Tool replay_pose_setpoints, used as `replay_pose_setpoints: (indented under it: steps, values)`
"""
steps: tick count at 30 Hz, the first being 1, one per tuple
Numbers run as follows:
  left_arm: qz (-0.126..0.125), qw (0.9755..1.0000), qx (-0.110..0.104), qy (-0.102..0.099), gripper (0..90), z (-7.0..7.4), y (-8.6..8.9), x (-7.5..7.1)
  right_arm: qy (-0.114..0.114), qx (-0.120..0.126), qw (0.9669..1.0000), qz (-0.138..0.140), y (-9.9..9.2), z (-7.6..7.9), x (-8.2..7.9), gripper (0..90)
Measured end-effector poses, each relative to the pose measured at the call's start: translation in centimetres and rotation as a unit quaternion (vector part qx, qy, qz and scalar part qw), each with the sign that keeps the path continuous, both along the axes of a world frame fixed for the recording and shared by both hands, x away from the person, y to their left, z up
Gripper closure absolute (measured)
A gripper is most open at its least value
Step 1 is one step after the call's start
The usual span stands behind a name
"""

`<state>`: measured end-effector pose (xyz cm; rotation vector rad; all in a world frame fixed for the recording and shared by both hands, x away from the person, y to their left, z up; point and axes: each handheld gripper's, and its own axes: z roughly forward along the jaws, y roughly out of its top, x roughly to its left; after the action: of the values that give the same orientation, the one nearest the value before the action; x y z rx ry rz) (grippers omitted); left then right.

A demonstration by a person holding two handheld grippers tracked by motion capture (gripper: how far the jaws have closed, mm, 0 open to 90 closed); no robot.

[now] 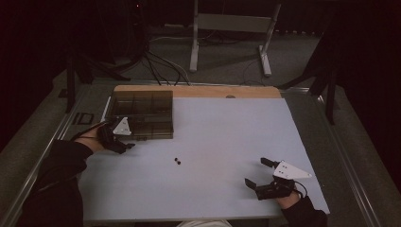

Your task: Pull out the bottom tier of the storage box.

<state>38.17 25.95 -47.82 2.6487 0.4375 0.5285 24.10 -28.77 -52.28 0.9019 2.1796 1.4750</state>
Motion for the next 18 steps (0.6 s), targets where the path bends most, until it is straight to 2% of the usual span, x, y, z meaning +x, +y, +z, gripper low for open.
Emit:
replay_pose_setpoints:
  steps: [2,4,5,8,13,16,18]
  values:
    - [-0.011,0.9999,0.012,-0.004,46.1,-0.1,0.1,0.2,0.0,0.002,1.0,0.0,0.0,0.0,0.0,0.1]
    - [-0.028,0.9994,0.022,0.003,53.2,-0.1,0.2,0.5,0.002,0.0,1.0,0.0,0.0,0.0,0.0,0.1]
    - [-0.036,0.9987,0.035,0.0,55.2,-0.1,0.2,0.7,0.001,0.0,1.0,0.0,0.0,0.0,0.0,0.1]
    - [-0.066,0.9972,0.036,-0.004,63.1,-0.1,0.5,1.2,0.0,0.002,1.0,0.0,0.0,0.0,0.0,0.1]
    - [-0.081,0.9953,0.054,-0.008,68.8,0.0,0.5,1.8,0.001,0.002,1.0,0.0,0.0,0.0,0.0,0.1]
    - [-0.077,0.9949,0.065,0.007,71.4,-0.2,0.5,2.3,0.002,0.0,1.0,0.0,0.0,0.0,0.0,0.1]
    - [-0.073,0.995,0.065,0.02,71.8,-0.3,0.5,2.6,0.0,0.001,1.0,0.001,0.0,0.0,0.0,0.1]
